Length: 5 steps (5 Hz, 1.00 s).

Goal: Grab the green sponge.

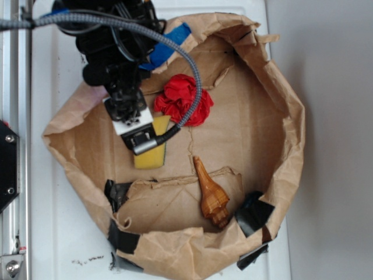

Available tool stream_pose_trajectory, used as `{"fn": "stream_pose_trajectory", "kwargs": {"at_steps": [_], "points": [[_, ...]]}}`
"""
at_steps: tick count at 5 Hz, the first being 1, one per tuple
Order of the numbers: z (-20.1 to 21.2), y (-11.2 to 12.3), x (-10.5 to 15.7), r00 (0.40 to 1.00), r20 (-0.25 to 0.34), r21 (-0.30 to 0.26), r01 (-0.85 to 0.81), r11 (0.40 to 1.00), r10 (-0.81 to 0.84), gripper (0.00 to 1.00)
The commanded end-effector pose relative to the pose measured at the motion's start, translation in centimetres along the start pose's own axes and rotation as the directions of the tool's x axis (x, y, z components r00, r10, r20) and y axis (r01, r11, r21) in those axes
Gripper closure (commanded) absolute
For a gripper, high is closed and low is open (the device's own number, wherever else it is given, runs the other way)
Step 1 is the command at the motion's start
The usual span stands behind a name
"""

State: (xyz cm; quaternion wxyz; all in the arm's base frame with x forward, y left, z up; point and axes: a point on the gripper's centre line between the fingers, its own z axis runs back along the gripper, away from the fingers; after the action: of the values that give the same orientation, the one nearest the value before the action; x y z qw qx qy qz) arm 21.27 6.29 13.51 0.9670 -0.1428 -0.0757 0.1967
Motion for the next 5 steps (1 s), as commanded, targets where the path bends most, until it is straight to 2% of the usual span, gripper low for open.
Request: {"fn": "stream_pose_trajectory", "kwargs": {"at_steps": [1, 2, 3, 4, 5], "points": [[0.7, -0.1, 0.4, 0.999, 0.032, -0.001, 0.019, 1.0, -0.019, 0.0], [1.0, -4.0, 0.1, 0.999, 0.001, 0.025, 0.033, 0.999, -0.033, 0.0], [1.2, -5.7, 0.0, 0.999, -0.001, 0.122, -0.038, 0.992, 0.038, 0.0], [1.3, -4.8, 1.5, 0.972, 0.058, 0.163, -0.233, 0.959, 0.226, 0.0], [0.7, -3.4, 1.6, 0.885, 0.148, 0.168, -0.461, 0.871, 0.44, 0.0]]}}
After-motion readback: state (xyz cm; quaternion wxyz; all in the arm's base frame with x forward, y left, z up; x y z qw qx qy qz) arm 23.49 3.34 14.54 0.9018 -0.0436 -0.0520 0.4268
